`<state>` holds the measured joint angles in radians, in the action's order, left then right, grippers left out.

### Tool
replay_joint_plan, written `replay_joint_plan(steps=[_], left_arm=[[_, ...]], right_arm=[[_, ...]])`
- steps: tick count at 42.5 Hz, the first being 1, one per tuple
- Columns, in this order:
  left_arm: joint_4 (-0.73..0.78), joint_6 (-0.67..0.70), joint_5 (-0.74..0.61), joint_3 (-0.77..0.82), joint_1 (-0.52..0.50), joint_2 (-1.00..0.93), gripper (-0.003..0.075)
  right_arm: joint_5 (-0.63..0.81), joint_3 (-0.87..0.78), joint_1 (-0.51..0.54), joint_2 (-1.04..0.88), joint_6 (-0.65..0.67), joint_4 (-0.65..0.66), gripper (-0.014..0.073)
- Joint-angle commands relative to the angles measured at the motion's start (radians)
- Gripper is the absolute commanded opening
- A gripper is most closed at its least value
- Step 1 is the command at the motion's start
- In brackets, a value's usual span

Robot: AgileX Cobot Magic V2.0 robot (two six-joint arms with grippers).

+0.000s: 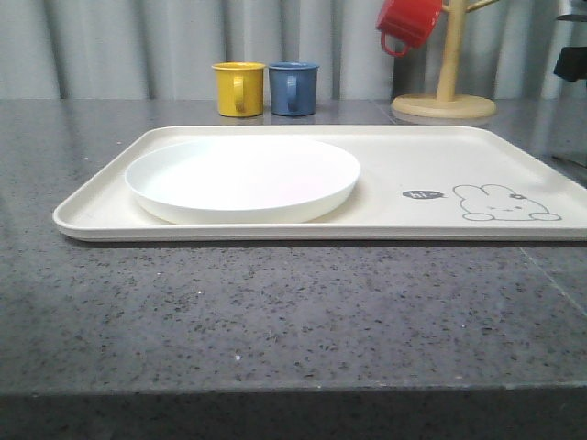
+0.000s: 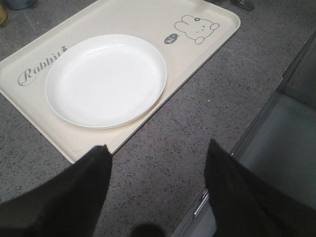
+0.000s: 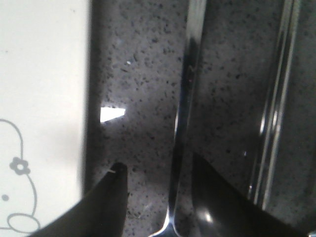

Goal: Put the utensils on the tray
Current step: 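Grasp the silver fork on the table with the right gripper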

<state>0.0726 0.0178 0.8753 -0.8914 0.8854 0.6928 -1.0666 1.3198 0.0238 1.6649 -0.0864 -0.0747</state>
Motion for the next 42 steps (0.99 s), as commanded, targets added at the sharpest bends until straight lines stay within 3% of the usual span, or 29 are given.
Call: replay_joint_plan(steps=[1, 6, 17, 29, 36, 42], left_arm=[[-0.003, 0.013, -0.072, -0.027, 0.007, 0.002, 0.0417], [-0.003, 0.013, -0.072, -0.027, 0.007, 0.002, 0.0417], [-0.003, 0.013, -0.072, -0.027, 0.007, 0.002, 0.0417], [-0.003, 0.013, -0.072, -0.027, 0.007, 0.002, 0.0417], [-0.003, 0.013, -0.072, -0.027, 0.007, 0.002, 0.0417], [-0.003, 0.013, -0.072, -0.027, 0.007, 0.002, 0.0417]], right_arm=[[0.016, 0.040, -0.002, -0.014, -0.013, 0.024, 0.0322], [0.014, 0.040, -0.002, -0.007, -0.013, 0.038, 0.0277], [0.008, 0.040, -0.002, -0.007, -0.013, 0.040, 0.0092], [0.010, 0.040, -0.002, -0.007, -0.011, 0.039, -0.0034], [-0.048, 0.080, -0.020, -0.035, -0.012, 0.007, -0.0053], [-0.145, 0.176, -0.113, -0.058, -0.014, -0.037, -0.0053]])
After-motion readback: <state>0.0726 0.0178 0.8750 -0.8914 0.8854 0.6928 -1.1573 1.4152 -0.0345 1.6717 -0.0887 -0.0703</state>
